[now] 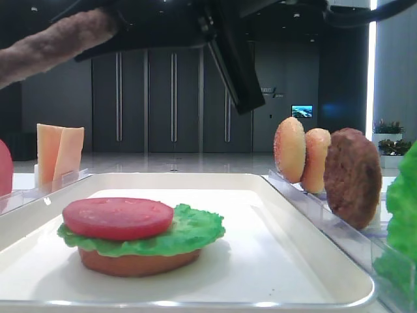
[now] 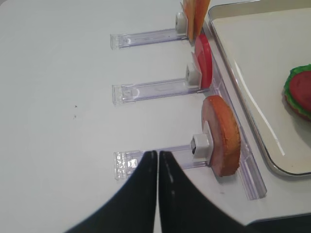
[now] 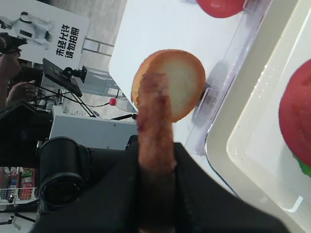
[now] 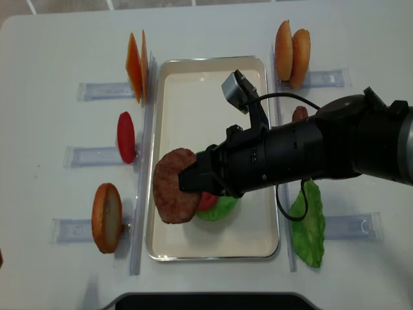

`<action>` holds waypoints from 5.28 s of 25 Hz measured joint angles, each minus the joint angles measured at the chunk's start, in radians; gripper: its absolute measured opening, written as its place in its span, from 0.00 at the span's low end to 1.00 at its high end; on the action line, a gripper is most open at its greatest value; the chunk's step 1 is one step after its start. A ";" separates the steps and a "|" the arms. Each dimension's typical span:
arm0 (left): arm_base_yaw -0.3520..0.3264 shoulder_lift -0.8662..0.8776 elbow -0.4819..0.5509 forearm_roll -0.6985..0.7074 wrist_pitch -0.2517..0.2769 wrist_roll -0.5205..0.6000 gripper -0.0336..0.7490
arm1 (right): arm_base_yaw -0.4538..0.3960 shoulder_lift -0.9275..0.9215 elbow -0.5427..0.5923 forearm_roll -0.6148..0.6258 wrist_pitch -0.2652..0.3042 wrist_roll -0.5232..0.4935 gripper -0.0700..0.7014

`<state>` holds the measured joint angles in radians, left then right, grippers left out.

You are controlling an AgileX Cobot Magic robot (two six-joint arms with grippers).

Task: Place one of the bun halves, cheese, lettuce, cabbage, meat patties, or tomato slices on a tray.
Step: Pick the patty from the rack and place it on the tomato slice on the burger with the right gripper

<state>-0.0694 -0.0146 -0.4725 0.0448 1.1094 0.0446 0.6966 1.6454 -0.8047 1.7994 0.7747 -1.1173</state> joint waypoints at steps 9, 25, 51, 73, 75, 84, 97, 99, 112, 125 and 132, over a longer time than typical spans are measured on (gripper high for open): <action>0.000 0.000 0.000 0.000 0.000 0.000 0.03 | 0.000 0.000 0.000 0.000 0.025 -0.002 0.23; 0.000 0.000 0.000 0.000 0.000 0.000 0.03 | 0.000 0.000 0.000 0.000 0.031 -0.005 0.23; 0.000 0.000 0.000 0.000 0.000 0.000 0.03 | -0.070 0.114 0.000 0.001 0.032 -0.090 0.23; 0.000 0.000 0.000 0.000 0.000 0.000 0.03 | -0.140 0.180 0.000 0.001 0.046 -0.167 0.23; 0.000 0.000 0.000 0.000 0.000 0.000 0.03 | -0.146 0.181 0.000 0.001 0.046 -0.176 0.23; 0.000 0.000 0.000 0.000 0.000 0.000 0.03 | -0.152 0.181 0.000 0.001 0.045 -0.185 0.23; 0.000 0.000 0.000 0.000 0.000 0.000 0.03 | -0.151 0.181 0.000 0.001 0.045 -0.185 0.23; 0.000 0.000 0.000 0.000 0.000 0.000 0.03 | -0.151 0.189 0.000 0.001 0.045 -0.185 0.23; 0.000 0.000 0.000 0.000 0.000 -0.004 0.03 | -0.151 0.210 0.000 0.002 0.046 -0.190 0.23; 0.000 0.000 0.000 0.000 0.000 -0.004 0.03 | -0.151 0.210 -0.017 0.002 0.028 -0.241 0.48; 0.000 0.000 0.000 0.000 0.000 -0.004 0.03 | -0.151 0.210 -0.021 0.002 0.019 -0.261 0.62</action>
<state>-0.0694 -0.0146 -0.4725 0.0448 1.1094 0.0402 0.5461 1.8559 -0.8260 1.8017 0.7941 -1.3780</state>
